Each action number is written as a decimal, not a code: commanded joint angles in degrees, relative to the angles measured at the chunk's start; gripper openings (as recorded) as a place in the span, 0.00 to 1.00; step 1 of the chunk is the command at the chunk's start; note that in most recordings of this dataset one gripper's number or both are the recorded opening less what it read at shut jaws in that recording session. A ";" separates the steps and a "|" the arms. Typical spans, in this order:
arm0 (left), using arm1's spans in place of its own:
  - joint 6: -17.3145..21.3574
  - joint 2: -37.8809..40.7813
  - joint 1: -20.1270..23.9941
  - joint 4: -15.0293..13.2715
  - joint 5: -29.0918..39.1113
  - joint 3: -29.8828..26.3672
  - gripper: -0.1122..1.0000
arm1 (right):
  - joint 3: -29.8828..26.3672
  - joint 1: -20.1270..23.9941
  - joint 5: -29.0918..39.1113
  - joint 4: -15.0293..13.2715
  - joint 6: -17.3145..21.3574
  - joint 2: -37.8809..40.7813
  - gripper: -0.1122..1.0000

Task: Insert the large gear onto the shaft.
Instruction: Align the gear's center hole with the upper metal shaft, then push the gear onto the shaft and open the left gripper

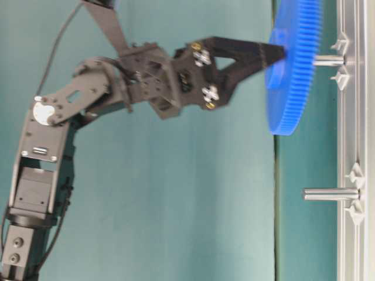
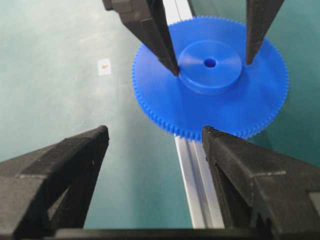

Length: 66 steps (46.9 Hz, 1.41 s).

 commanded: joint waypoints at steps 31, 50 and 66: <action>-4.92 -0.26 -3.78 0.00 -0.09 0.62 0.95 | -0.53 -0.18 -0.62 0.00 0.53 -0.26 0.84; -5.54 -2.20 -0.79 0.09 0.00 1.23 0.95 | -0.88 -0.18 -0.35 0.09 0.53 -0.26 0.84; -6.50 -2.81 -2.72 0.09 -0.26 2.46 0.95 | -0.79 -0.18 -0.35 0.09 0.53 -0.26 0.84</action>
